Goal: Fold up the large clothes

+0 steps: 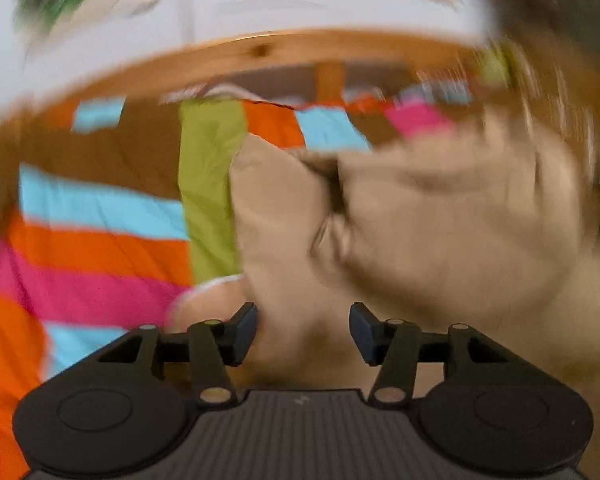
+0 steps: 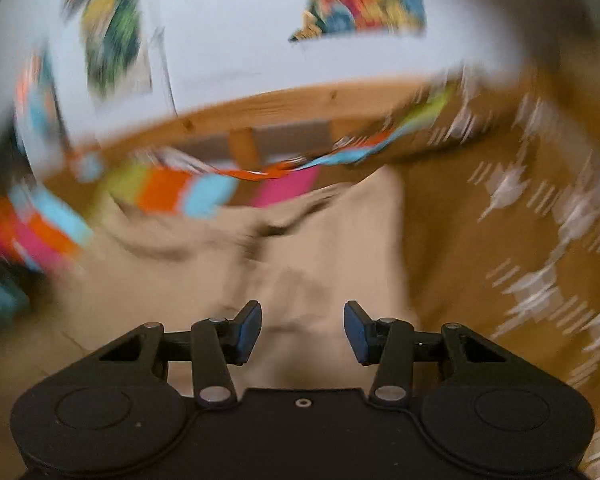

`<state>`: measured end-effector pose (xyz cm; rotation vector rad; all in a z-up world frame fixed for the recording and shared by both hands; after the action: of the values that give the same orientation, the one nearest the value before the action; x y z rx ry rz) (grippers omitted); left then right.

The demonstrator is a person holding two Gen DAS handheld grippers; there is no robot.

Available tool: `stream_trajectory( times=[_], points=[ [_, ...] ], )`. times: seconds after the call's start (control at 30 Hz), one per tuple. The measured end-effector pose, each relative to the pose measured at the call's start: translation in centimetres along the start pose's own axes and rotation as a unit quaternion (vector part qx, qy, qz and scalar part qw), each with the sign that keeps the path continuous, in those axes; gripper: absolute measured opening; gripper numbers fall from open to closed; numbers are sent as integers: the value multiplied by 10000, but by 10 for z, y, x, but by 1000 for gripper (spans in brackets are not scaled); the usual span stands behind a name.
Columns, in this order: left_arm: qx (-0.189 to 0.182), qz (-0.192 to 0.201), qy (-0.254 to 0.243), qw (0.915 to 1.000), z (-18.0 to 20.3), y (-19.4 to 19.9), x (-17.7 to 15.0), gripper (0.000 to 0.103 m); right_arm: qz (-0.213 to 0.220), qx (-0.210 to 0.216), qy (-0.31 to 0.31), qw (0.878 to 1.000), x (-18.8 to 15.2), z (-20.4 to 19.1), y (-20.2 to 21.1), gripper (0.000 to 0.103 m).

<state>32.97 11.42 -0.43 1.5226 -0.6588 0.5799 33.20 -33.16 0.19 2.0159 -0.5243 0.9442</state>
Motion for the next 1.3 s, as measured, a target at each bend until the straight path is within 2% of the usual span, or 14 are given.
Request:
stream_trajectory(
  times=[0.1, 0.23, 0.3, 0.33, 0.4, 0.5, 0.57, 0.63, 0.73, 0.83, 0.93, 1.0, 1.13, 1.3],
  points=[
    [-599, -313, 1622, 9844, -15, -18, 10, 57, -89, 436, -1341, 9900, 5, 13, -21, 49],
    [-906, -1045, 3006, 9437, -26, -57, 10, 54, 72, 186, -2543, 9669, 3, 39, -45, 50],
    [-935, -1219, 3203, 9348, -21, -69, 8, 45, 121, 246, -2884, 9571, 6, 51, -57, 46],
    [-939, -1207, 3214, 9345, -19, -73, 9, 25, 128, 177, -2875, 9575, 9, 53, -63, 27],
    [-867, -988, 3168, 9393, -12, -70, 10, 6, 162, 75, -2478, 9686, 19, 47, -70, 19],
    [-576, -167, 2782, 9587, -3, -53, 14, 5, 489, -94, -1125, 9924, 36, 15, -69, 13],
    [-200, 247, 2220, 9745, 9, -47, 15, 5, 559, -351, -103, 9978, 41, -4, -74, 13],
    [136, 126, 1881, 9820, 20, -58, 13, 5, 269, -620, 187, 9975, 37, -3, -90, 13],
    [273, -129, 1897, 9814, 23, -64, 3, 9, 164, -820, 366, 9958, 24, -1, -88, 17],
    [428, -88, 1892, 9810, 20, -45, -1, 25, 317, -1032, 806, 9909, 17, -19, -61, 21],
    [795, 338, 1668, 9822, 22, -17, -4, 41, 615, -1142, 1471, 9806, 16, -42, -44, 24],
    [841, 689, 1517, 9824, 30, 2, -5, 41, 730, -950, 1826, 9759, 16, -60, -46, 25],
    [372, 926, 1073, 9892, 61, 14, -1, 41, 265, -622, 2392, 9686, 3, -87, -78, 28],
    [557, 28, 265, 9981, 101, -27, -11, 33, -571, -976, 2387, 9645, -22, -73, -119, 28]
  ],
)
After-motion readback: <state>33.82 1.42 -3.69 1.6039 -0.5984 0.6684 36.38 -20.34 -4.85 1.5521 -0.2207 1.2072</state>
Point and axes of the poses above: each gripper's, at about its wrist camera, not at the fingertips, and y roughly against the way its jaws point, z to its right, x to its top, the point moved 1 cm from there along -y, roughly the way its jaws point, and after that the axes turned 10 degrees about x, right-handed, at the moved point
